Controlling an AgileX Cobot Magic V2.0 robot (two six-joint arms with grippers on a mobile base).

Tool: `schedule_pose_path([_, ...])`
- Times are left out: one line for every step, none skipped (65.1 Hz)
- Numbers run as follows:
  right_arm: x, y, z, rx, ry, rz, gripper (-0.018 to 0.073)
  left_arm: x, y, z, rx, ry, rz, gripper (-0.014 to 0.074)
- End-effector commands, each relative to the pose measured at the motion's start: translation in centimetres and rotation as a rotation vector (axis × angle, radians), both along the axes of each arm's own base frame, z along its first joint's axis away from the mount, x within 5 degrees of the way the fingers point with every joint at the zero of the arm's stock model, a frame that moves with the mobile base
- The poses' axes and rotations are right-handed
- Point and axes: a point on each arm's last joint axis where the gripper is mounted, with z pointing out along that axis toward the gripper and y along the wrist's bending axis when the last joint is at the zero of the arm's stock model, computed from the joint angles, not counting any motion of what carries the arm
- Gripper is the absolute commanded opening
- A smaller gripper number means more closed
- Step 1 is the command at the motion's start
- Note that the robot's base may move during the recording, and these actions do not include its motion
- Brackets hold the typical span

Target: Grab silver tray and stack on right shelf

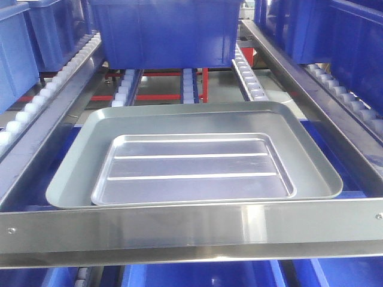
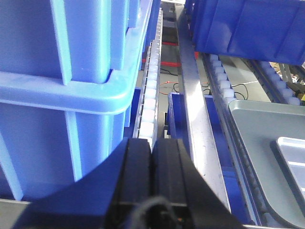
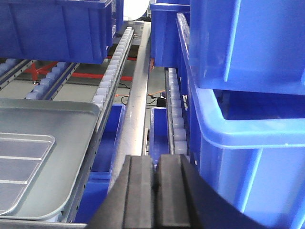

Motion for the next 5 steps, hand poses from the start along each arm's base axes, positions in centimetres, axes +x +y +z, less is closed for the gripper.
schedule_pose_path([-0.36,0.01,1.65,-0.011,-0.138,-0.002,0.0057,-0.03,0.11,0.36,-0.007,-0.090,0.012,-0.0090])
schedule_pose_path([-0.36,0.01,1.65,-0.011,-0.138,-0.002,0.0057,-0.03,0.11,0.36,-0.007,-0.090,0.012,-0.0090])
schedule_pose_path([-0.36,0.01,1.65,-0.011,-0.138,-0.002,0.0057,-0.03,0.11,0.36,-0.007,-0.090,0.012,-0.0090])
schedule_pose_path([-0.36,0.01,1.65,-0.011,-0.138,-0.002,0.0057,-0.03,0.11,0.36,-0.007,-0.090,0.012,-0.0090])
schedule_pose_path([-0.36,0.01,1.65,-0.011,-0.138,-0.002,0.0057,-0.03,0.11,0.36,-0.007,-0.090,0.012,-0.0090])
